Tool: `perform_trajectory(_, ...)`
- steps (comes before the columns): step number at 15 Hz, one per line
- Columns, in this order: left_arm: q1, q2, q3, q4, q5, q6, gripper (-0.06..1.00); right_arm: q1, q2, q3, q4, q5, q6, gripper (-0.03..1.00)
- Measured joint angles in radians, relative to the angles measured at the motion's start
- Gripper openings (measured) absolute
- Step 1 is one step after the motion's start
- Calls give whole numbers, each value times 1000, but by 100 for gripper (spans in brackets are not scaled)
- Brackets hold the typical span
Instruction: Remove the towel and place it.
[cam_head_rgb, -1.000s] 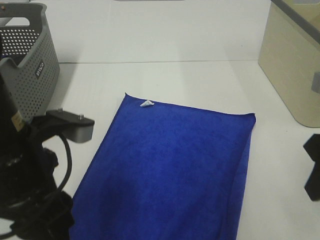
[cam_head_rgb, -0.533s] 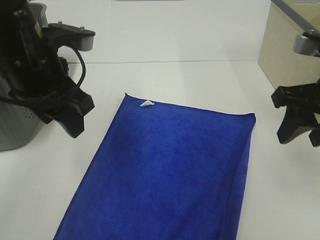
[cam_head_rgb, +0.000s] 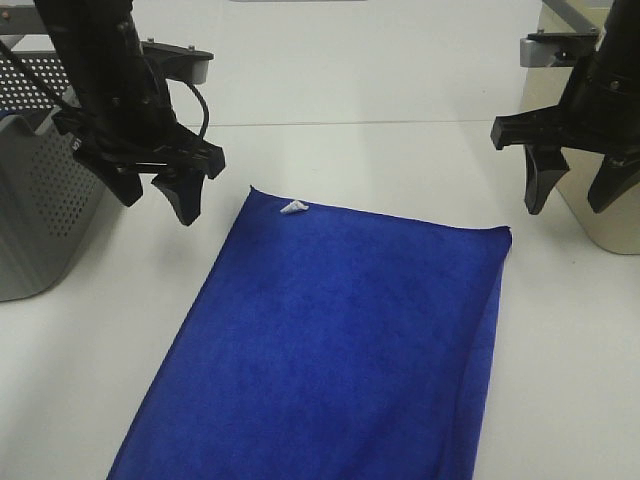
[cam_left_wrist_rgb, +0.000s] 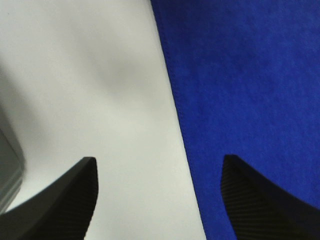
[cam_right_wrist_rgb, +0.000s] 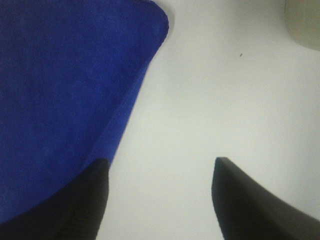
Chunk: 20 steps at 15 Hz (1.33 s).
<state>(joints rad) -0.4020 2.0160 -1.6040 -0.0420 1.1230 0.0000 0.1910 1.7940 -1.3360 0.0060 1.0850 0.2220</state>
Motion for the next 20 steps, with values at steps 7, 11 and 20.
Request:
perform_trajectory(7,6,164,-160,4,23,18,66,0,71,-39,-6,-107,79,75)
perform_trajectory(11,6,265,-240,14,-27,23,66,0,186,-42,11,-164,93,80)
perform_trajectory(20,5,510,-553,10,-31,26,66,0,303,-42,9,-301,93,80)
